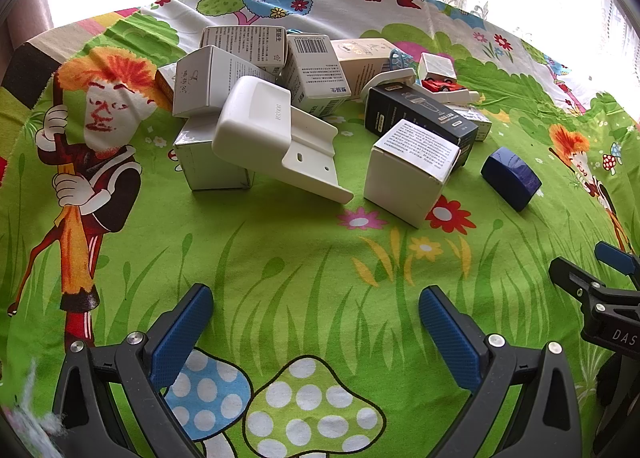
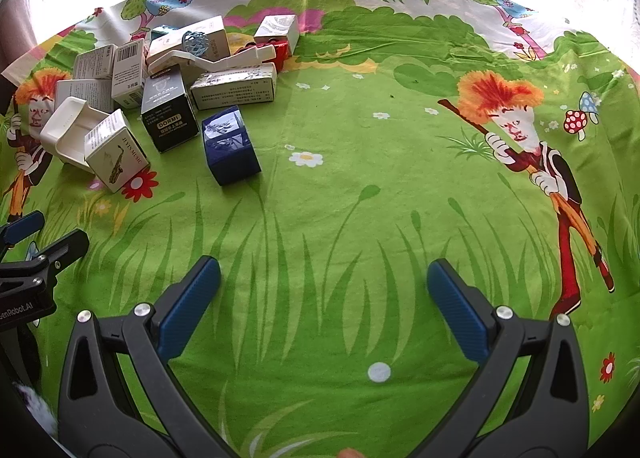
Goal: Organize rigid objects
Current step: 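Close the right gripper on the small navy blue box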
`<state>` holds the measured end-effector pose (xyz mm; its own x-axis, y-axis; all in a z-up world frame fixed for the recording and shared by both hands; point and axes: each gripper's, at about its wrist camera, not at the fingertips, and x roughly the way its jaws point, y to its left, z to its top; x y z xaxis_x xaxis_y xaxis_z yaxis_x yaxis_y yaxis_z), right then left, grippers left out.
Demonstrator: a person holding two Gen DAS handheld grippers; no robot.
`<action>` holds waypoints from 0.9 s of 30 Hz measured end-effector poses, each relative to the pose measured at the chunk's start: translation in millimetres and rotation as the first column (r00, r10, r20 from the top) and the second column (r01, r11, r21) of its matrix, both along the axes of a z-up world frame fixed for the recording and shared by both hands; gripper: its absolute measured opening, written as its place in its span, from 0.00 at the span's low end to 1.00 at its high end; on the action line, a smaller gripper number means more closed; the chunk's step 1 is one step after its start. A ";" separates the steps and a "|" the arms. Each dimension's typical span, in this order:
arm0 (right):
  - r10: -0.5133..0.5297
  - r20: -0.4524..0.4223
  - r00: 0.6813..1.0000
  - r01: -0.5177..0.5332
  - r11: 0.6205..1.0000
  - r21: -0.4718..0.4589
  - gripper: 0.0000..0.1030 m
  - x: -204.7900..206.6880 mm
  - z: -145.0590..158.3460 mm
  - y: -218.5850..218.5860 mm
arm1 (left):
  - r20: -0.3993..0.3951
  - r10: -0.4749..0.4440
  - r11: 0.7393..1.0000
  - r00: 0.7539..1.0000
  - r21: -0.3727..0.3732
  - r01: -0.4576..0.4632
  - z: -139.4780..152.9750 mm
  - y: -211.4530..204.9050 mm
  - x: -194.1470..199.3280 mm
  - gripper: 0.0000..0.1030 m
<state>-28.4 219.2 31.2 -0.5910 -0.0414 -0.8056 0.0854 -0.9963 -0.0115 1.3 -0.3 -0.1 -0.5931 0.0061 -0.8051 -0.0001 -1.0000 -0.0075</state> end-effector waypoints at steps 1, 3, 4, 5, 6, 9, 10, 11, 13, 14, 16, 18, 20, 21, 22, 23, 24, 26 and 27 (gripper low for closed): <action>0.001 0.000 1.000 -0.001 1.000 -0.002 1.00 3.4 1.3 0.0 | 0.000 0.000 1.000 1.000 0.000 0.000 0.2 -1.3 0.1 1.00; 0.001 0.000 1.000 -0.001 1.000 -0.003 1.00 3.1 1.1 0.1 | 0.000 0.002 1.000 1.000 0.000 -0.002 0.0 -1.9 0.8 1.00; 0.001 0.000 1.000 -0.001 1.000 -0.002 1.00 3.3 1.2 0.0 | 0.001 0.007 1.000 1.000 0.000 -0.007 0.0 -2.3 1.5 1.00; 0.002 0.000 1.000 -0.002 1.000 0.000 1.00 3.2 1.3 0.3 | 0.001 0.014 1.000 1.000 0.000 -0.014 0.0 -2.5 3.0 1.00; 0.015 0.006 1.000 -0.015 1.000 -0.001 1.00 1.8 0.3 -0.1 | 0.002 0.021 1.000 1.000 0.000 -0.021 0.0 -2.8 4.6 1.00; 0.103 0.023 0.994 -0.103 0.995 -0.001 1.00 -8.9 -1.3 -8.5 | 0.015 0.021 1.000 1.000 0.001 -0.021 -1.2 0.4 2.1 1.00; 0.123 0.028 0.992 -0.123 0.992 0.002 1.00 -12.2 -1.5 -13.6 | 0.020 0.012 1.000 1.000 0.001 -0.012 0.7 2.6 3.7 1.00; 0.137 0.033 0.990 -0.137 0.991 0.004 1.00 -17.1 -1.9 -17.0 | 0.028 -0.001 1.000 1.000 0.002 0.001 1.1 2.3 4.2 1.00; 0.163 0.037 0.986 -0.163 0.986 0.016 1.00 -29.6 -3.0 -26.1 | 0.045 -0.032 0.999 0.998 0.002 0.032 1.9 2.3 4.1 1.00; 0.173 0.038 0.984 -0.174 0.985 0.016 0.99 -36.7 -3.5 -30.2 | 0.048 -0.042 0.999 0.998 0.003 0.042 2.1 1.9 5.2 1.00; 0.204 0.037 0.978 -0.204 0.979 0.005 0.93 -50.2 -4.0 -38.3 | 0.050 -0.059 0.998 0.997 0.004 0.059 2.3 0.9 8.4 1.00; 0.239 0.034 0.970 -0.239 0.971 0.005 0.92 -60.8 -4.4 -46.6 | 0.049 -0.067 0.998 0.997 0.004 0.067 2.4 0.8 10.0 1.00; 0.275 0.018 0.961 -0.275 0.961 0.004 0.86 -65.3 -4.6 -53.6 | 0.047 -0.065 0.998 0.997 -0.001 0.065 2.7 1.9 12.0 1.00; 0.297 0.005 0.955 -0.297 0.955 0.004 0.75 -64.7 -3.7 -56.4 | 0.047 -0.065 0.998 0.997 -0.003 0.066 2.9 2.8 12.5 1.00; 0.313 -0.004 0.950 -0.313 0.950 0.007 0.53 -62.3 -2.5 -57.6 | 0.051 -0.072 0.997 0.996 0.001 0.072 2.7 2.3 12.6 1.00; 0.319 -0.005 0.948 -0.319 0.948 0.010 0.38 -59.1 -1.2 -57.3 | 0.053 -0.077 0.997 0.996 0.001 0.077 2.9 3.8 12.9 1.00; 0.321 0.003 0.947 -0.321 0.947 0.019 0.30 -55.1 -1.4 -55.8 | 0.053 -0.082 0.997 0.995 0.001 0.082 3.0 5.8 13.1 1.00; 0.332 -0.004 0.943 -0.331 0.942 0.049 0.30 -42.2 -2.2 -49.0 | 0.053 -0.100 0.995 0.994 0.001 0.100 3.6 12.6 11.4 1.00; 0.326 -0.011 0.945 -0.325 0.944 0.062 0.30 -33.8 -2.6 -42.7 | 0.053 -0.111 0.994 0.992 0.000 0.112 3.5 18.0 8.5 1.00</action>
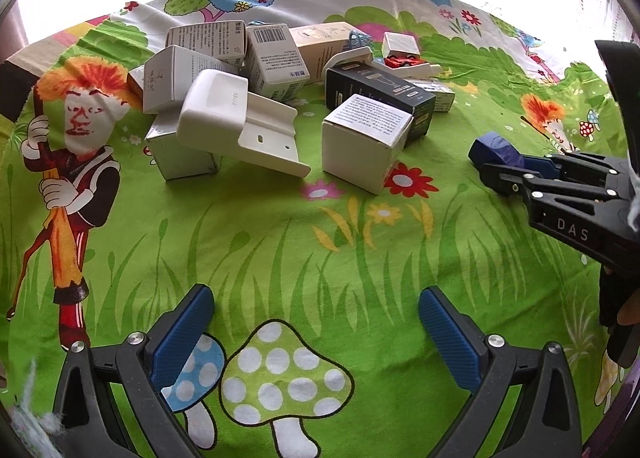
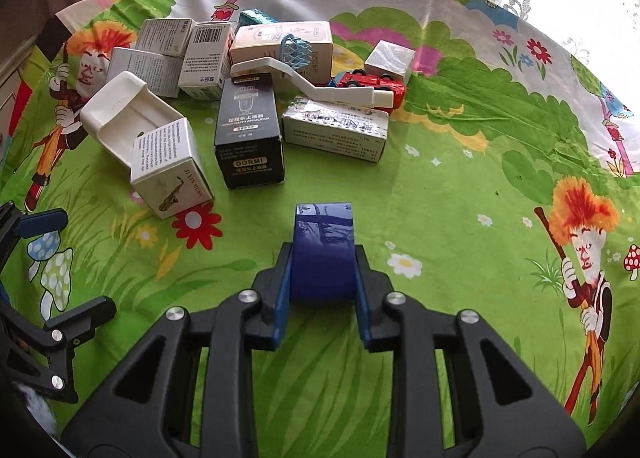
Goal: Organize rigid objects
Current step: 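Close the right gripper on the small navy blue box, then grasp the white printed box with the left gripper while the right holds the navy box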
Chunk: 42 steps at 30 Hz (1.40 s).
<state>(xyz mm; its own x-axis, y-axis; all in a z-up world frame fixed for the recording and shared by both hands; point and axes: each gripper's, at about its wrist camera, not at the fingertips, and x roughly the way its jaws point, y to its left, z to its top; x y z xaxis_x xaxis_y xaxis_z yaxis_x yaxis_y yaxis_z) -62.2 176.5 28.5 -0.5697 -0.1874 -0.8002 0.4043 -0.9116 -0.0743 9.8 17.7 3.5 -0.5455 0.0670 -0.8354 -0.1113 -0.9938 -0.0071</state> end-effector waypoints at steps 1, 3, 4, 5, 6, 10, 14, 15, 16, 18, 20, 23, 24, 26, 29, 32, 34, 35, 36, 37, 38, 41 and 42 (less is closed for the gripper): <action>-0.009 -0.003 1.000 0.009 1.000 0.002 0.30 8.8 1.0 7.6 | -0.001 -0.012 1.000 1.000 -0.002 0.012 0.1 6.0 -3.6 1.00; -0.029 0.002 1.000 0.029 1.000 -0.012 0.30 23.5 0.3 23.9 | 0.000 -0.024 1.000 1.000 0.000 0.024 0.5 15.8 -13.3 0.99; -0.040 0.007 0.999 0.040 0.999 -0.028 0.30 30.4 -0.4 31.5 | 0.000 -0.027 1.000 1.000 -0.002 0.027 0.4 23.1 -22.1 0.99; -0.051 0.013 0.999 0.052 0.998 -0.041 0.30 34.1 -0.8 38.1 | -0.001 -0.023 1.000 1.000 -0.003 0.023 0.4 27.4 -29.9 0.99; -0.058 0.011 0.998 0.058 0.997 -0.046 0.30 43.1 0.3 43.4 | -0.001 -0.012 1.000 1.000 -0.003 0.012 0.3 31.8 -39.8 0.98; -0.066 -0.006 0.998 0.066 0.997 -0.049 0.30 59.2 -0.7 49.9 | -0.009 0.012 1.000 1.000 0.000 -0.012 2.1 42.1 -75.4 0.87; -0.076 -0.018 0.997 0.075 0.995 -0.068 0.30 67.4 -2.1 52.5 | -0.028 -0.043 0.999 0.999 0.008 0.044 7.1 49.1 -77.4 0.54; -0.078 -0.021 0.997 0.076 0.995 -0.072 0.30 67.7 -2.4 52.8 | -0.035 -0.063 0.998 0.997 0.013 0.063 7.4 50.7 -71.1 0.53; -0.080 -0.023 0.997 0.078 0.994 -0.076 0.31 68.7 -3.0 53.1 | -0.045 -0.088 0.996 0.995 0.015 0.088 6.8 52.3 -60.9 0.53; -0.081 -0.022 0.996 0.079 0.994 -0.078 0.31 69.1 -3.5 53.0 | -0.067 -0.127 0.992 0.990 0.003 0.127 6.3 54.8 -39.8 0.53; -0.080 -0.024 0.996 0.078 0.994 -0.074 0.30 70.6 -3.7 52.7 | -0.077 -0.138 0.990 0.987 0.015 0.139 6.6 53.9 -19.6 0.53; -0.085 -0.025 0.996 0.083 0.994 -0.073 0.30 71.3 -4.2 52.5 | -0.079 -0.128 0.991 0.989 0.037 0.131 8.6 46.3 2.7 0.53; -0.088 -0.024 0.996 0.086 0.994 -0.074 0.30 71.5 -4.3 52.8 | -0.078 -0.119 0.992 0.990 0.034 0.122 8.3 44.6 7.2 0.53; -0.096 -0.023 0.995 0.094 0.993 -0.072 0.30 73.0 -4.3 52.5 | -0.082 -0.104 0.994 0.991 0.010 0.105 8.1 40.7 15.9 0.53; -0.103 -0.022 0.994 0.102 0.993 -0.054 0.30 81.6 -3.5 47.6 | -0.083 -0.083 0.997 0.993 0.002 0.083 6.6 32.8 27.7 0.53; -0.103 -0.028 0.994 0.101 0.993 -0.063 0.30 96.6 -3.2 43.0 | -0.083 -0.061 0.998 0.995 0.014 0.062 7.7 26.5 36.2 0.54; -0.109 -0.030 0.994 0.107 0.992 -0.073 0.30 106.2 -2.9 41.5 | -0.083 -0.055 0.998 0.995 0.022 0.057 8.1 23.4 43.1 0.54; -0.113 -0.029 0.993 0.110 0.991 -0.077 0.30 110.8 -2.8 41.2 | -0.083 -0.054 0.998 0.995 0.025 0.056 8.2 22.4 46.4 0.54; -0.117 -0.024 0.993 0.115 0.990 -0.085 0.30 114.7 -2.2 41.1 | -0.083 -0.052 0.998 0.995 0.028 0.054 8.2 21.4 50.5 0.54; -0.120 -0.017 0.993 0.118 0.989 -0.095 0.30 118.4 -1.7 41.5 | -0.084 -0.052 0.998 0.995 0.031 0.055 8.6 21.1 54.4 0.54; -0.120 -0.011 0.993 0.119 0.988 -0.102 0.30 121.9 -1.2 41.8 | -0.083 -0.053 0.998 0.995 0.034 0.056 8.6 20.8 57.9 0.54; -0.125 0.001 0.992 0.125 0.985 -0.115 0.30 131.9 0.4 43.5 | -0.075 -0.053 0.998 0.996 0.040 0.056 7.8 21.3 67.4 0.54; -0.127 0.004 0.992 0.127 0.984 -0.123 0.30 135.2 0.8 44.6 | -0.075 -0.055 0.997 0.996 0.043 0.058 8.0 21.9 70.3 0.54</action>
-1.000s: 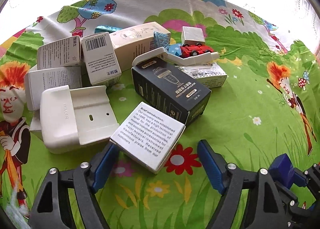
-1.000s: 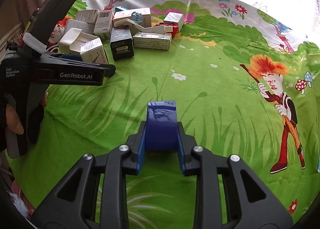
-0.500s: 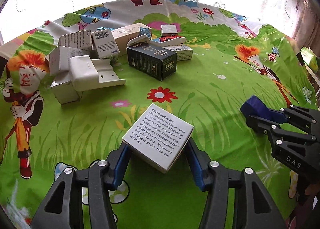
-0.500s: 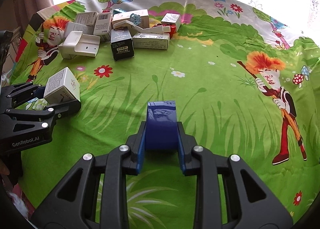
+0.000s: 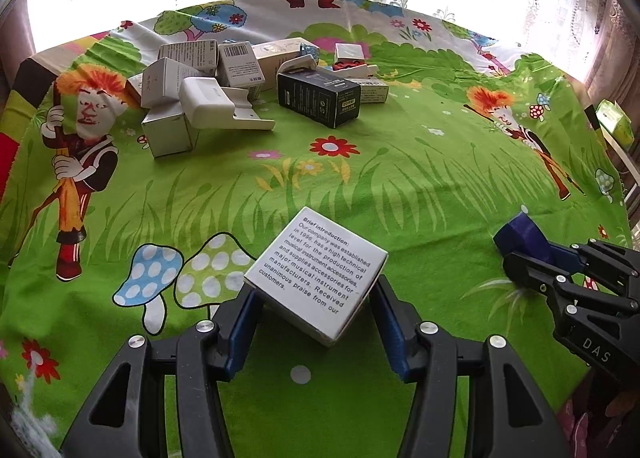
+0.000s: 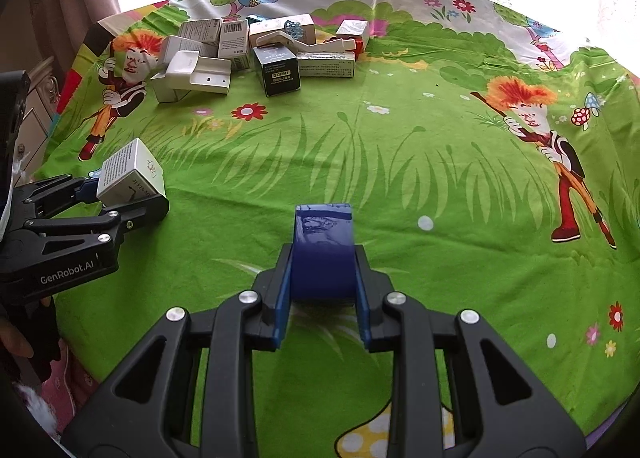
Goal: Organize rigid objects
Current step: 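Grasp the white printed box with the left gripper while the right holds the navy box, then carry both held boxes over the purple-rimmed storage box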
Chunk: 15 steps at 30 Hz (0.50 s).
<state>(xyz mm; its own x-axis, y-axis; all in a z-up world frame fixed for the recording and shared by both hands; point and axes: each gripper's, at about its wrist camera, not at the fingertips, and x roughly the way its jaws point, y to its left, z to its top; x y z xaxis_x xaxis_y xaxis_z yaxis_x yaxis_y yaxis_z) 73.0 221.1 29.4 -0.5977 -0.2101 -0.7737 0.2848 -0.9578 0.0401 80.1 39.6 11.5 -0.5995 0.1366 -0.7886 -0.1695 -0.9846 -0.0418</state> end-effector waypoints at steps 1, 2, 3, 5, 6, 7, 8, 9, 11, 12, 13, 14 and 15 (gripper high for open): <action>-0.003 0.002 1.000 0.003 1.000 -0.006 0.30 3.6 0.4 1.1 | 0.001 -0.003 1.000 1.000 0.001 0.003 0.1 1.0 2.8 0.54; -0.007 0.004 1.000 0.007 1.000 -0.013 0.30 7.2 0.9 2.3 | 0.003 -0.006 1.000 1.000 0.000 0.006 0.4 3.0 5.5 0.54; -0.010 0.004 1.000 0.011 1.000 -0.019 0.30 11.5 1.4 3.8 | 0.004 -0.010 1.000 1.000 0.000 0.010 0.5 4.9 8.1 0.54; -0.014 0.000 1.000 0.014 0.999 -0.036 0.30 19.4 4.4 6.7 | 0.007 -0.021 1.000 1.000 -0.001 0.021 0.1 8.9 13.0 0.54; -0.016 -0.006 1.000 0.016 0.999 -0.045 0.30 23.2 7.3 8.1 | 0.008 -0.024 1.000 1.000 -0.004 0.024 0.0 11.2 15.6 0.54; -0.018 -0.013 1.000 0.018 0.998 -0.053 0.30 26.8 10.6 9.8 | 0.006 -0.026 1.000 1.000 -0.010 0.026 0.4 13.2 17.9 0.54; -0.019 -0.018 1.000 0.018 0.998 -0.059 0.30 30.5 13.3 11.3 | 0.004 -0.027 1.000 1.000 -0.014 0.027 0.9 15.1 20.4 0.54; -0.021 -0.020 1.000 0.020 0.998 -0.062 0.30 34.1 15.7 12.6 | 0.005 -0.032 0.999 0.999 -0.009 0.032 1.4 16.6 23.0 0.54; -0.026 -0.027 0.999 0.024 0.997 -0.067 0.30 40.8 19.9 15.5 | 0.009 -0.036 0.999 0.999 0.007 0.036 3.1 19.0 27.7 0.54; -0.028 -0.032 0.999 0.026 0.997 -0.068 0.30 44.5 22.1 17.2 | 0.007 -0.038 0.999 0.999 0.007 0.038 4.5 20.9 30.6 0.54; -0.032 -0.038 0.999 0.029 0.997 -0.067 0.30 48.1 24.4 18.8 | 0.002 -0.045 0.999 0.999 0.004 0.045 5.9 23.7 34.2 0.54; -0.034 -0.044 0.998 0.031 0.997 -0.067 0.30 52.2 26.6 21.2 | -0.002 -0.054 0.999 0.999 0.000 0.054 7.4 26.8 37.6 0.54; -0.038 -0.051 0.998 0.035 0.997 -0.067 0.30 56.5 28.5 24.3 | -0.006 -0.064 0.998 0.998 -0.001 0.064 8.9 30.1 40.9 0.54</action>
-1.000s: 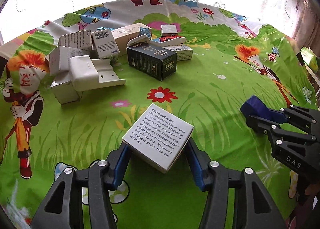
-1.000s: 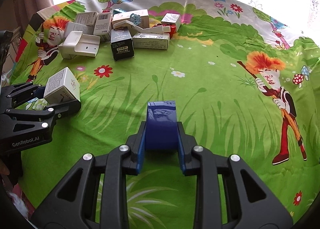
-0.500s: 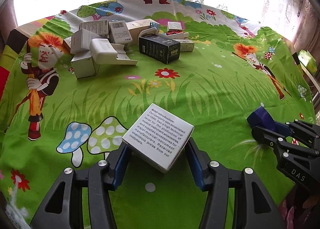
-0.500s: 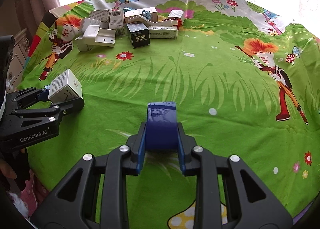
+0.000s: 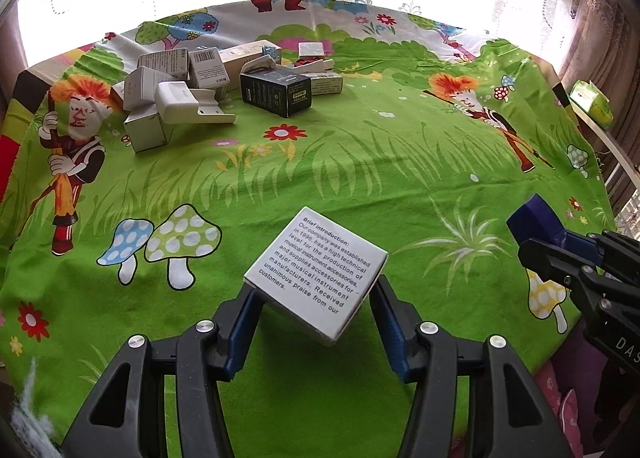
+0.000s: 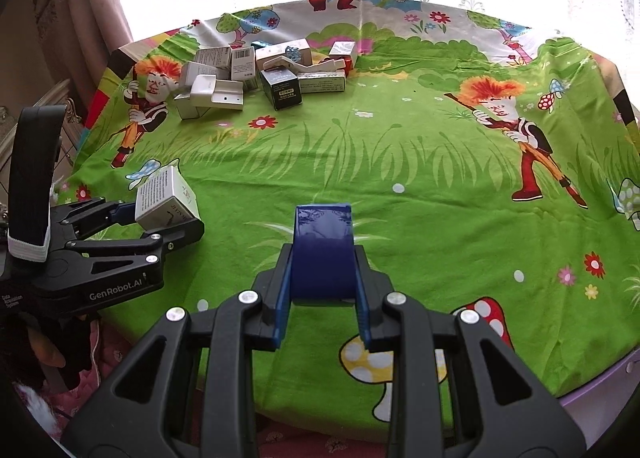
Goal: Organize rigid objects
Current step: 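Carry both held boxes over the purple-rimmed storage box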
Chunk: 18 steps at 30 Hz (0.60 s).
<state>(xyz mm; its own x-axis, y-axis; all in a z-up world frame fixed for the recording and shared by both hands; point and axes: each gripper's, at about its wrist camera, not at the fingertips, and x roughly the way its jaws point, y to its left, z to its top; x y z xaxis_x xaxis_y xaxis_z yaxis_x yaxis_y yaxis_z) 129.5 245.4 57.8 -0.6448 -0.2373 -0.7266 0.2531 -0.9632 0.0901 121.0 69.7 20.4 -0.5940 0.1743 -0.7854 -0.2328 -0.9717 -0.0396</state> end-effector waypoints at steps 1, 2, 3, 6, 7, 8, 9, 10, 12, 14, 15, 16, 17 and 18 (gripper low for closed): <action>-0.005 -0.003 1.000 0.005 1.000 -0.004 0.30 3.9 1.7 4.1 | -0.002 -0.012 1.000 1.000 0.000 0.012 1.4 3.7 3.2 0.54; -0.011 -0.004 1.000 0.011 1.000 -0.013 0.30 8.2 3.1 8.7 | -0.005 -0.025 1.000 1.000 -0.003 0.025 2.7 8.2 6.5 0.54; -0.018 0.000 1.000 0.018 1.000 -0.025 0.30 12.5 4.2 13.1 | -0.010 -0.037 0.999 0.999 -0.007 0.037 4.1 12.7 10.1 0.54; -0.044 0.009 0.999 0.045 0.998 -0.046 0.30 27.1 6.2 26.8 | -0.016 -0.078 0.997 0.997 -0.013 0.078 7.9 27.3 18.7 0.54; -0.052 0.008 0.999 0.052 0.998 -0.048 0.30 32.1 6.8 30.6 | -0.019 -0.093 0.996 0.995 -0.016 0.093 9.3 33.0 22.1 0.54; -0.059 0.009 0.998 0.059 0.997 -0.051 0.30 36.8 7.6 34.4 | -0.021 -0.107 0.994 0.994 -0.019 0.107 10.5 38.0 25.1 0.54; -0.066 0.010 0.998 0.066 0.996 -0.054 0.30 41.4 8.0 38.1 | -0.022 -0.124 0.992 0.992 -0.020 0.123 11.5 43.9 28.5 0.54; -0.071 0.014 0.997 0.071 0.996 -0.058 0.30 45.6 8.1 41.8 | -0.021 -0.138 0.990 0.990 -0.021 0.137 12.4 48.8 31.5 0.54; -0.078 0.024 0.997 0.080 0.995 -0.062 0.30 53.1 7.4 48.2 | -0.022 -0.166 0.986 0.986 -0.032 0.166 13.5 59.7 37.7 0.54; -0.086 0.031 0.996 0.088 0.994 -0.062 0.30 60.6 6.6 54.7 | -0.015 -0.198 0.980 0.980 -0.038 0.197 14.4 69.9 43.4 0.54; -0.089 0.034 0.995 0.091 0.994 -0.058 0.30 64.6 6.3 57.8 | -0.010 -0.213 0.977 0.977 -0.038 0.212 15.0 75.1 46.4 0.54; -0.096 0.032 0.995 0.097 0.994 -0.050 0.30 68.8 6.2 61.5 | -0.006 -0.231 0.972 0.973 -0.042 0.231 15.7 81.3 49.6 0.54; -0.105 0.028 0.994 0.106 0.994 -0.039 0.30 73.4 6.3 65.8 | -0.006 -0.253 0.966 0.967 -0.052 0.252 16.5 89.0 53.4 0.54; -0.116 0.024 0.993 0.116 0.993 -0.028 0.30 77.7 6.7 70.8 | -0.009 -0.274 0.960 0.962 -0.062 0.273 17.7 96.4 57.6 0.54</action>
<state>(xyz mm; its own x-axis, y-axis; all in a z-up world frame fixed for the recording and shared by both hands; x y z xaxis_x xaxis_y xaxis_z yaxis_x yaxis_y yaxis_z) 207.2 316.2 64.6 -0.6527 -0.1837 -0.7350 0.1375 -0.9828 0.1236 178.6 166.1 38.1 -0.5441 0.2849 -0.7892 -0.4902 -0.8713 0.0233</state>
